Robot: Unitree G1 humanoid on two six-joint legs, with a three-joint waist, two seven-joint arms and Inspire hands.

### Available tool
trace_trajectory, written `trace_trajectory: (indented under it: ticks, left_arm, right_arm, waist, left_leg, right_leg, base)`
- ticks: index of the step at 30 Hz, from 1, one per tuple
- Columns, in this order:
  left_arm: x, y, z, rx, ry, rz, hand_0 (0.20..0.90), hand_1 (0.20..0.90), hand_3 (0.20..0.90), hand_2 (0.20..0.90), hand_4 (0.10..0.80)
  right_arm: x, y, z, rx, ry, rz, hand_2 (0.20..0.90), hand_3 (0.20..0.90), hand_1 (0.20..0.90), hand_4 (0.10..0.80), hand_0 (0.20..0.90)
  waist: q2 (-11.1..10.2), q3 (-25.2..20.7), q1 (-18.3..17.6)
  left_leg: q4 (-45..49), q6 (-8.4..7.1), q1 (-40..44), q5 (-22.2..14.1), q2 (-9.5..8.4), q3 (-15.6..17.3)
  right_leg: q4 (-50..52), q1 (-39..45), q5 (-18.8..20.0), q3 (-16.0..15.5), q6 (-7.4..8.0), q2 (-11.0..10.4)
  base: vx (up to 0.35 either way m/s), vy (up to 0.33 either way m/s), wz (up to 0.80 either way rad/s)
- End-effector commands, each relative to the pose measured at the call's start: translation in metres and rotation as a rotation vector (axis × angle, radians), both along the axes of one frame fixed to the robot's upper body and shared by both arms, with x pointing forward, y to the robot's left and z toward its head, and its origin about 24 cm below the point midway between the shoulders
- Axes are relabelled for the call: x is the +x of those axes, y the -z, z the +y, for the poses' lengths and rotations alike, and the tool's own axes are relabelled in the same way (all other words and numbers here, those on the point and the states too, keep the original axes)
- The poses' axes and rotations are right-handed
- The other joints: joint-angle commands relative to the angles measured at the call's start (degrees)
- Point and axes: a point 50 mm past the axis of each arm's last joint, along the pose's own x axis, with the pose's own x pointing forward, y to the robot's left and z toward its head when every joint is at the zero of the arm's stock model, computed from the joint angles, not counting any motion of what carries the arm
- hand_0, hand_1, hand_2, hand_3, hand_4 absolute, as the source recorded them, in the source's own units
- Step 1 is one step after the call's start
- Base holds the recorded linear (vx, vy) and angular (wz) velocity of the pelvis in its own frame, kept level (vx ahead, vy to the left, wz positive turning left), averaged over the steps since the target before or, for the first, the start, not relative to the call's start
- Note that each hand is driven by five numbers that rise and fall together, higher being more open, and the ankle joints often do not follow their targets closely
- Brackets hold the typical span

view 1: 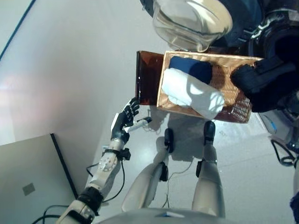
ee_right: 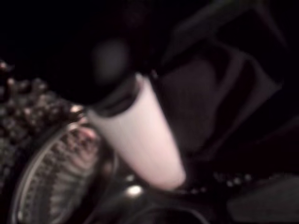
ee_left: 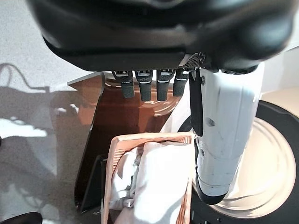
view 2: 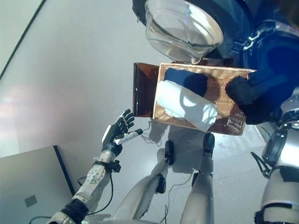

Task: Pick up the clothes and place them into the washing machine

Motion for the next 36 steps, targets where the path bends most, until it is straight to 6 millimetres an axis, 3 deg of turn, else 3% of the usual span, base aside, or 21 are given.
trace_trajectory:
  ticks: [1, 3, 6, 12, 13, 14, 22, 27, 36]
  left_arm:
    - [0.0, -0.017, 0.024, -0.007, -0.075, -0.108, 0.9, 0.9, 0.9, 0.9, 0.8]
    - [0.0, -0.017, 0.026, 0.002, -0.084, -0.105, 0.9, 0.9, 0.9, 0.9, 0.8]
    - [0.0, -0.018, 0.028, 0.004, -0.102, -0.11, 0.9, 0.9, 0.9, 0.9, 0.8]
    - [0.001, -0.018, 0.03, -0.01, -0.125, -0.113, 0.9, 0.9, 0.9, 0.9, 0.8]
    - [0.001, -0.019, 0.03, -0.009, -0.126, -0.117, 0.9, 0.9, 0.9, 0.9, 0.8]
    - [0.001, -0.019, 0.03, -0.008, -0.125, -0.121, 0.9, 0.9, 0.9, 0.9, 0.8]
    - [-0.002, -0.016, 0.038, 0.025, -0.143, -0.119, 0.9, 0.9, 0.9, 0.9, 0.8]
    - [-0.005, -0.014, 0.041, 0.036, -0.143, -0.121, 0.9, 0.9, 0.9, 0.9, 0.8]
    - [-0.001, -0.019, 0.042, 0.047, -0.147, -0.152, 0.9, 0.9, 0.9, 0.9, 0.8]
  right_arm:
    - [-0.066, -0.138, -0.004, -0.455, 0.261, -0.297, 0.2, 0.2, 0.2, 0.3, 0.2]
    - [-0.08, -0.141, -0.01, -0.434, 0.34, -0.291, 0.2, 0.2, 0.2, 0.3, 0.2]
    - [-0.081, -0.137, -0.014, -0.422, 0.367, -0.244, 0.2, 0.2, 0.2, 0.3, 0.2]
    - [-0.058, -0.113, -0.015, -0.427, 0.292, -0.031, 0.2, 0.2, 0.2, 0.3, 0.2]
    - [-0.055, -0.112, -0.014, -0.441, 0.275, -0.003, 0.475, 0.475, 0.475, 0.496, 0.475]
    - [-0.05, -0.11, -0.012, -0.466, 0.257, 0.039, 0.9, 0.9, 0.9, 0.8, 0.9]
    - [-0.028, -0.098, 0.0, -0.66, 0.211, 0.3, 0.9, 0.9, 0.9, 0.8, 0.9]
    - [-0.018, -0.09, 0.005, -0.938, 0.233, 0.682, 0.9, 0.9, 0.9, 0.8, 0.9]
    - [-0.007, -0.084, 0.017, -1.268, 0.369, 1.07, 0.9, 0.9, 0.9, 0.8, 0.9]
  waist:
    - [-3.23, -4.25, -1.56]
    - [-3.07, -4.67, -1.84]
    - [-2.99, -4.76, -1.98]
    - [-3.36, -4.25, -1.7]
    - [-3.33, -4.05, -1.78]
    - [-3.34, -3.87, -1.84]
    - [-3.6, -2.81, -2.21]
    - [-4.21, -2.91, -1.97]
    - [-4.71, -3.3, -2.04]
  left_leg:
    - [-0.47, -4.11, 3.77, -6.42, 0.79, 0.38]
    - [-0.47, -4.25, 4.17, -6.87, 0.54, -0.12]
    - [-0.47, -4.15, 3.91, -6.59, 0.39, -0.27]
    - [-0.47, -3.88, 3.75, -7.05, 0.35, 0.37]
    - [-0.47, -3.8, 3.44, -6.66, 0.33, 0.43]
    - [-0.47, -3.77, 3.33, -6.58, 0.31, 0.57]
    - [-0.47, -3.54, 3.57, -6.38, 0.26, 1.23]
    - [-0.47, -3.27, 4.51, -6.24, 0.13, 1.28]
    - [-0.47, -2.99, 5.76, -6.01, -0.13, 0.97]
  right_leg:
    - [7.0, 0.88, -6.9, 0.4, 0.87, -0.02]
    - [7.19, 1.46, -7.46, 0.04, 0.99, -0.21]
    - [7.03, 1.44, -7.03, -0.34, 0.97, -0.25]
    - [6.64, 1.26, -6.87, -0.05, 1.15, -0.26]
    - [6.6, 0.87, -6.3, 0.05, 1.13, -0.36]
    - [6.65, 0.62, -6.11, 0.2, 1.13, -0.36]
    - [6.98, 0.35, -5.73, 1.01, 1.15, -0.27]
    - [6.98, 1.4, -5.6, 0.6, 1.25, -0.37]
    - [6.24, 3.83, -5.23, 0.11, 1.38, -0.74]
  base:
    - [0.047, 0.018, 0.17]
    - [0.062, 0.025, 0.13]
    - [0.003, 0.022, 0.02]
    - [0.008, 0.022, -0.09]
    - [-0.002, 0.026, -0.11]
    - [-0.023, 0.024, -0.07]
    - [-0.001, 0.025, -0.1]
    - [-0.007, 0.003, 0.0]
    - [-0.008, 0.006, 0.03]
